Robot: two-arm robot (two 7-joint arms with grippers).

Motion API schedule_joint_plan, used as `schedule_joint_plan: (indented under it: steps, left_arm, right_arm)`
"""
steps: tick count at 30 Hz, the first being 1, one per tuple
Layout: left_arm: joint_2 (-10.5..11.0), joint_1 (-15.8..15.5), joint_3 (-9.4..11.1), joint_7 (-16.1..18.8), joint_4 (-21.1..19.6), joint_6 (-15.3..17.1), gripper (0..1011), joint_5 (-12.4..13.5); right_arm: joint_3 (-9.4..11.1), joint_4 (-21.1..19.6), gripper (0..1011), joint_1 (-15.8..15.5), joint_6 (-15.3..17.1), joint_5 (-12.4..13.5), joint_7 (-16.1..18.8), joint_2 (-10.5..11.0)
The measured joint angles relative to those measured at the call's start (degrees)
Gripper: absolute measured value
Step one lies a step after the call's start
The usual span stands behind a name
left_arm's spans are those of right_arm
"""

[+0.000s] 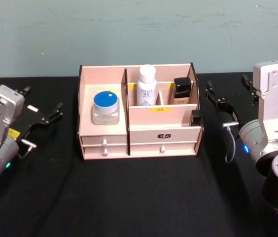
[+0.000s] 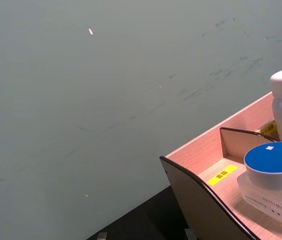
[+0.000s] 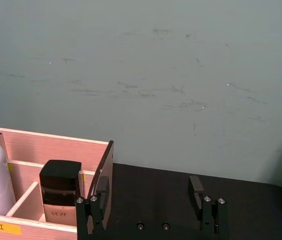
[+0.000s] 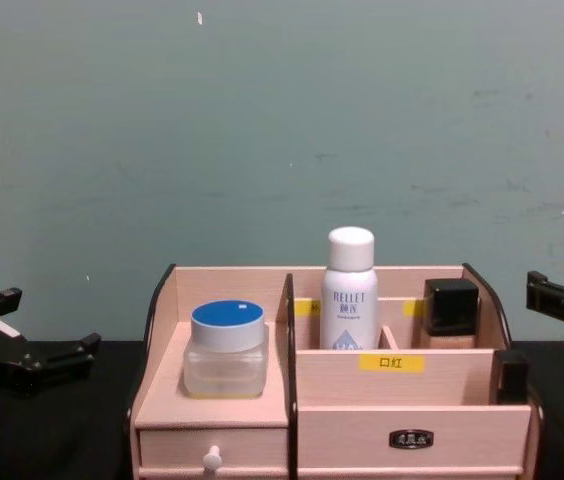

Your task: Pick up the facial cleanser and watermelon frost from the table and place them into the tiered storage box.

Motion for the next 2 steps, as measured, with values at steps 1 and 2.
schedule_joint_plan:
  steps: [1,2]
  left_arm:
    - [0.0,0.0,0.0,0.0,0.0,0.0,1001,0.0]
    - [0.0,0.0,0.0,0.0,0.0,0.0,1001,0.0]
  right_arm:
    - [0.0,0.0,1002,0.0,0.0,0.0,0.0,0.0]
    - [0.0,0.0,1002,0.0,0.0,0.0,0.0,0.0]
